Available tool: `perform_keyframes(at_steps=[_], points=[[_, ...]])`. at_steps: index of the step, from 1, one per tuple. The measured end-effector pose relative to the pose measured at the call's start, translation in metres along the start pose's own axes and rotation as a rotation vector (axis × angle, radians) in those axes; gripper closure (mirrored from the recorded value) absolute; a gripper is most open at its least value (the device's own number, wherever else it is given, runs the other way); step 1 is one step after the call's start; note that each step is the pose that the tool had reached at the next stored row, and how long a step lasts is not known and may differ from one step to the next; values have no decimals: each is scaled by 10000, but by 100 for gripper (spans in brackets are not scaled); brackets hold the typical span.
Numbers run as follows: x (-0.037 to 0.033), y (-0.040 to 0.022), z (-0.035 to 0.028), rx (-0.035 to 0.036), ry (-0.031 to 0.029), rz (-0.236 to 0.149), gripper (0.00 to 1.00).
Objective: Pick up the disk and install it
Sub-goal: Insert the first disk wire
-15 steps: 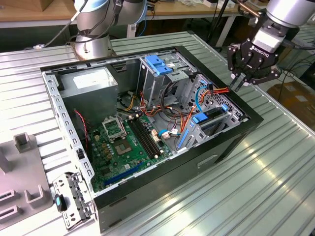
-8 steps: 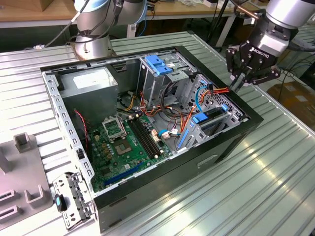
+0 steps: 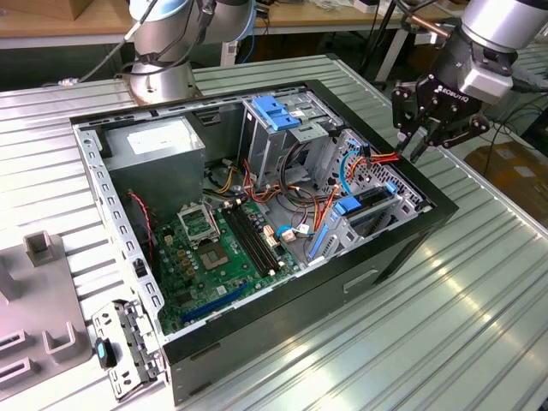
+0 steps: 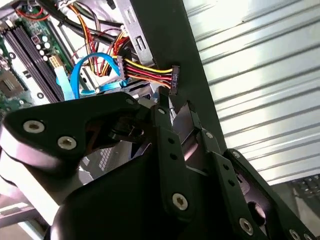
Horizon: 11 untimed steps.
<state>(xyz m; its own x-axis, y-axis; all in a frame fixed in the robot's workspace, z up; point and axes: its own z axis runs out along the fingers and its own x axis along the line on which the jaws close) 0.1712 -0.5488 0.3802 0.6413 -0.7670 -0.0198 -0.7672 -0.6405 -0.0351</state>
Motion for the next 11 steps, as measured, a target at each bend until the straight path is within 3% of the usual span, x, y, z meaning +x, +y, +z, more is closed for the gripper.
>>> perform_keyframes(at_steps=[3, 7, 11], points=[[2, -8, 20, -15, -29, -806, 69], [-14, -63, 32, -19, -36, -982, 69], [-20, -75, 55, -31, -57, -1601, 69]])
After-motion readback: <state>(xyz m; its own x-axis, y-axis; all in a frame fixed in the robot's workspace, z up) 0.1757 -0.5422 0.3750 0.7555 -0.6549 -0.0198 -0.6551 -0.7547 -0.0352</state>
